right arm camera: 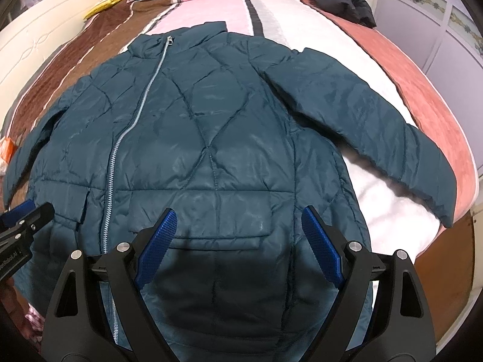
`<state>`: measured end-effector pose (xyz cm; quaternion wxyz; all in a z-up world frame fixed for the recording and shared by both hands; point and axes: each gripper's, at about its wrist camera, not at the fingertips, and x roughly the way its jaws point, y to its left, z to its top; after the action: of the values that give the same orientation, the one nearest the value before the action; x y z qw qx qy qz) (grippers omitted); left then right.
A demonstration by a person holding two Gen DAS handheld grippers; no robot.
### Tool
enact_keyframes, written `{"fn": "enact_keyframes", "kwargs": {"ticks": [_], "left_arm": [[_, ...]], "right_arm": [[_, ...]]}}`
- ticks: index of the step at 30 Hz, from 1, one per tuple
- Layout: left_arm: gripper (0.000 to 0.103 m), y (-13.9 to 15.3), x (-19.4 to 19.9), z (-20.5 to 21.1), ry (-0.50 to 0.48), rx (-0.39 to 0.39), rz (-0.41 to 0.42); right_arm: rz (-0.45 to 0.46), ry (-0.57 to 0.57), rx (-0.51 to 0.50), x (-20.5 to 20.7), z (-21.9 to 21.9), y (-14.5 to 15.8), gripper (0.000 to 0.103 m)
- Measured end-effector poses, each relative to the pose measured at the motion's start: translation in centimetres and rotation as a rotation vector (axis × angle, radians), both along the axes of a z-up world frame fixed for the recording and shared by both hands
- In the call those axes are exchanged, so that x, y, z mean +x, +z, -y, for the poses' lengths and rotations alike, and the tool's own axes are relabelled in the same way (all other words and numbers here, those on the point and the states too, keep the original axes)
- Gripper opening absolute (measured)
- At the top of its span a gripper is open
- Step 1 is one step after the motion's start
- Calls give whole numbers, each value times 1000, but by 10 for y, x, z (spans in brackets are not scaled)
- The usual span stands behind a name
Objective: Fold large clothes
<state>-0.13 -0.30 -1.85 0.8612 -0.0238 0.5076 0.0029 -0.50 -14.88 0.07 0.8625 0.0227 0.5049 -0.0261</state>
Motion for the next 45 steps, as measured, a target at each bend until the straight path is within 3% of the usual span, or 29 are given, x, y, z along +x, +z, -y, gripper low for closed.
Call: {"fn": "enact_keyframes", "kwargs": {"ticks": [17, 45], "left_arm": [[63, 2, 2, 4, -14, 14, 3], [63, 4, 4, 5, -24, 16, 6]], "right_arm": [[-8, -127, 59, -1, 37, -2, 84], [-13, -117, 51, 0, 34, -3, 84]]}}
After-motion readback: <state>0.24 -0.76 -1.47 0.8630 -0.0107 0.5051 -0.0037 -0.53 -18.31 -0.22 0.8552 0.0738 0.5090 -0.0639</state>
